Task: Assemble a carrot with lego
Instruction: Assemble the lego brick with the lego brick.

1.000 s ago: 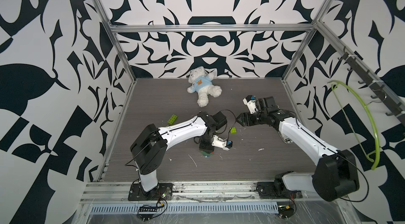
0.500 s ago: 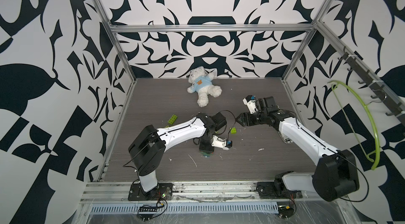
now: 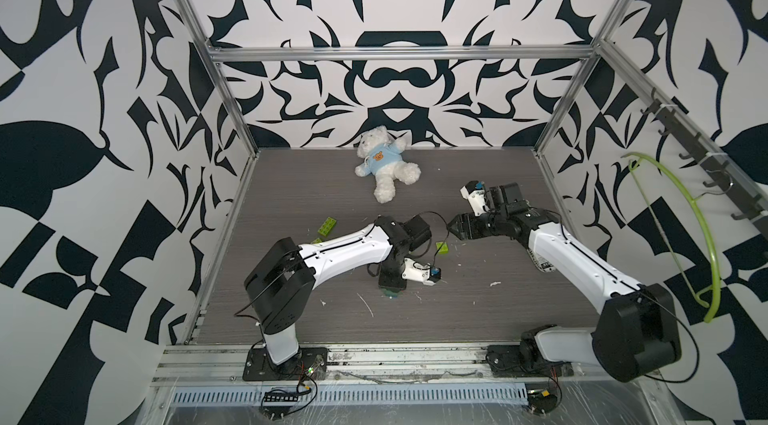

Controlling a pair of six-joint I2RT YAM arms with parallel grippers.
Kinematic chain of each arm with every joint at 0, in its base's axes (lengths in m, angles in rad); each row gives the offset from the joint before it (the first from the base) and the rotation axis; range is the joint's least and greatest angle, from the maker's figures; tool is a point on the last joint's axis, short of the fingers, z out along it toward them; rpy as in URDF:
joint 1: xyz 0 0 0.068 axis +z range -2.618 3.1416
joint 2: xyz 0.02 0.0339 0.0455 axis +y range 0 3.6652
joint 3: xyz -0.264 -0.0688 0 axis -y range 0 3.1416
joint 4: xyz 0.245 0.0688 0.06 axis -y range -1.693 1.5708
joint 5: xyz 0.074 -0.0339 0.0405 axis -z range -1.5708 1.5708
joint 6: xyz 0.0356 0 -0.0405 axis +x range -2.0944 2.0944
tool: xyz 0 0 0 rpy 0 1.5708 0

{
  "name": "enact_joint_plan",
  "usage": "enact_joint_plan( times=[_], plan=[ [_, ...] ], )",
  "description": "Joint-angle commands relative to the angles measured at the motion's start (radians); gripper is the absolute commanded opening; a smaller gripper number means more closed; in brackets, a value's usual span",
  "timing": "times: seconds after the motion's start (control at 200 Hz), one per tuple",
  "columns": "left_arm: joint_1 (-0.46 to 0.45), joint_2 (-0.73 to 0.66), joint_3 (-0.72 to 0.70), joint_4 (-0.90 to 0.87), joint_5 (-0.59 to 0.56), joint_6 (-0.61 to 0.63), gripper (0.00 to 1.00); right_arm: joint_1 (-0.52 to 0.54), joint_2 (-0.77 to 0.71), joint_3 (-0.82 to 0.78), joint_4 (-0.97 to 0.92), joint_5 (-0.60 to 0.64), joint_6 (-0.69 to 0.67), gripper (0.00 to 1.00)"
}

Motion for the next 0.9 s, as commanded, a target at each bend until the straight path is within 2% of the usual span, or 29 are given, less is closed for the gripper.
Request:
enact_joint_plan(
  times=[0.0,0.26,0.415,0.675,0.79,0.9],
  plan=[
    [-0.005,0.096,-0.088,-0.067,-0.015,-0.014,0.08,-0.001,-0.003,-0.003,0.022,-0.004,0.001,0.7],
    [-0.005,0.106,-0.165,-0.032,-0.004,-0.018,0.04,-0.001,-0.008,-0.006,0.016,0.006,0.001,0.7],
    [0.026,0.055,-0.233,0.042,0.071,-0.041,0.06,-0.001,-0.008,-0.009,0.017,0.018,0.002,0.7],
    [0.036,0.118,-0.227,0.043,0.118,-0.049,0.07,-0.001,-0.003,-0.005,0.015,0.016,0.004,0.7],
    [0.037,0.104,-0.202,0.032,0.112,-0.057,0.12,-0.001,-0.012,-0.005,0.006,0.038,0.003,0.7],
    [0.041,0.074,-0.137,0.021,0.095,-0.077,0.25,-0.001,-0.019,0.004,-0.001,0.066,0.006,0.7]
  ],
)
